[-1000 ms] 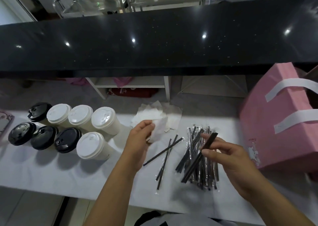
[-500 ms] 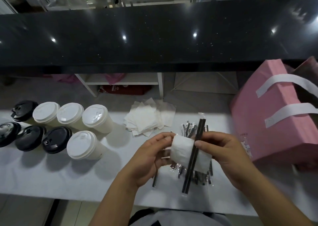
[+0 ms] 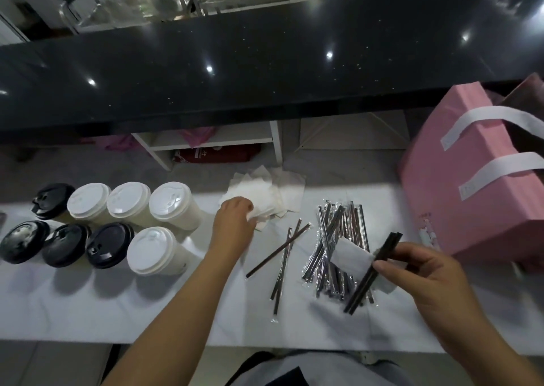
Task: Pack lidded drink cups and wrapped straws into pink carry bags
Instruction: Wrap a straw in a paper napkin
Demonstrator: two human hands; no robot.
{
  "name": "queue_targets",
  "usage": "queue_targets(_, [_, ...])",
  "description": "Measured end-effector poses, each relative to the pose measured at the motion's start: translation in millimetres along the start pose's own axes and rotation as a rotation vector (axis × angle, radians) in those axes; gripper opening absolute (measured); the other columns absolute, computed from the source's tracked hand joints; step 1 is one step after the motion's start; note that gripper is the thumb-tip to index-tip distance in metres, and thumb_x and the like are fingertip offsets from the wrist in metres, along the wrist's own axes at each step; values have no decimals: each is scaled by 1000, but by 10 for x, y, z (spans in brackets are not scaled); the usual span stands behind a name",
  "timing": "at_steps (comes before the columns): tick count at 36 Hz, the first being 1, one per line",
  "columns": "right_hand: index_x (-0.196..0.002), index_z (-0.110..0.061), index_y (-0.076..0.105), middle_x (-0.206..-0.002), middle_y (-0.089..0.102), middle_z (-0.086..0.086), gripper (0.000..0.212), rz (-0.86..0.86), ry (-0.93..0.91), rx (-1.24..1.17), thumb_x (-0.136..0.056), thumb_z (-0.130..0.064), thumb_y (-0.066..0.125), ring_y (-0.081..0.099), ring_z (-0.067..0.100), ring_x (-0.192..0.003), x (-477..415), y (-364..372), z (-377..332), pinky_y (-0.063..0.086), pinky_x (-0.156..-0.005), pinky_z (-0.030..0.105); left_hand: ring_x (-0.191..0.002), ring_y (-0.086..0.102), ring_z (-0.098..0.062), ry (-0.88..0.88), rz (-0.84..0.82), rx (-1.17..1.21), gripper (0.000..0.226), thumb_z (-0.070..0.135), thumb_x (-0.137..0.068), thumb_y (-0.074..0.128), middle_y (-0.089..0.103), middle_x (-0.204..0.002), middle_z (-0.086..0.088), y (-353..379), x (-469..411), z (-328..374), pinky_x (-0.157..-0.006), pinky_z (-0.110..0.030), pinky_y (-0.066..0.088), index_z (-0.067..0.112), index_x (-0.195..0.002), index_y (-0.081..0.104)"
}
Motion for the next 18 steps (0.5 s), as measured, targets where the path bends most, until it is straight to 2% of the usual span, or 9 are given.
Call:
queue_targets(2, [-85,-15,78,-84,75,9,62,30,-16,8,-42,-60,89,69,12,-74,29,-50,-10,53,-68,15,-100,57,-23,-29,8,2,11,20,-91,65,69,-103,0,-55,-9,-27,-83,-33,43,14,-99,69])
queue_targets(3, [-83,-16,78,-82,75,7,60,47,-12,10,-42,-59,89,69,11,-73,42,-71,-9,53,-66,14,-97,58,-23,-39,11,8,11,20,-91,63,70,-100,0,-79,-6,-39,-81,-33,43,14,-97,70])
queue_targets(5, [-80,-19,78,-79,74,6,22,49,-6,-4,-62,-29,87,67,13,-72,38,-79,-8,51,-64,13,-96,60,-21,-68,15,60,12,22,-92,63,71,-98,2,-115,14,-71,-80,-33,45,17,-97,72])
queue_targets(6, [-79,-19,78,-78,74,7,13,50,-15,-5,-69,-11,81,66,13,-72,33,-74,-13,51,-64,13,-96,60,-20,-84,17,93,12,23,-92,63,71,-99,3,-131,30,-91,-79,-32,45,18,-97,72])
queue_targets(8, [-78,-17,78,-79,74,7,23,45,-13,18,-74,6,73,67,12,-72,25,-66,24,51,-66,14,-98,60,-17,-115,16,148,12,24,-94,62,70,-103,4,-158,69,-127,-78,-28,43,19,-99,72])
queue_targets(11, [-76,-10,77,-80,75,10,20,31,0,-13,-74,9,72,68,12,-74,41,-3,2,52,-67,13,-101,61,-15,-160,15,260,12,25,-94,63,70,-107,6,-219,125,-149,-83,-26,43,19,-100,73])
queue_targets(14, [-77,-13,77,-80,75,9,21,19,1,-2,-74,8,73,68,11,-73,29,31,-23,51,-66,13,-101,63,-11,-203,15,449,6,23,-92,66,70,-100,13,-312,195,-95,-87,-26,45,24,-92,72])
queue_targets(16, [-79,-16,78,-82,75,8,19,1,4,21,-73,2,75,68,13,-75,12,61,-41,52,-68,16,-97,66,-12,-257,5,658,10,19,-90,69,71,-96,16,-365,266,-30,-86,-27,50,26,-84,72])
queue_targets(18, [-80,-15,77,-89,74,8,15,-40,4,56,-68,-7,77,68,18,-81,-5,112,-66,54,-74,22,-91,68,-16,-338,-52,964,15,13,-88,70,73,-94,8,-363,353,90,-83,-26,51,23,-78,73])
Point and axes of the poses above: each hand's wrist, its own x-axis away from the middle knuckle, its own y-axis out of the palm, z = x × y, the point moved 9 cm from there along -x, towards the middle knuckle
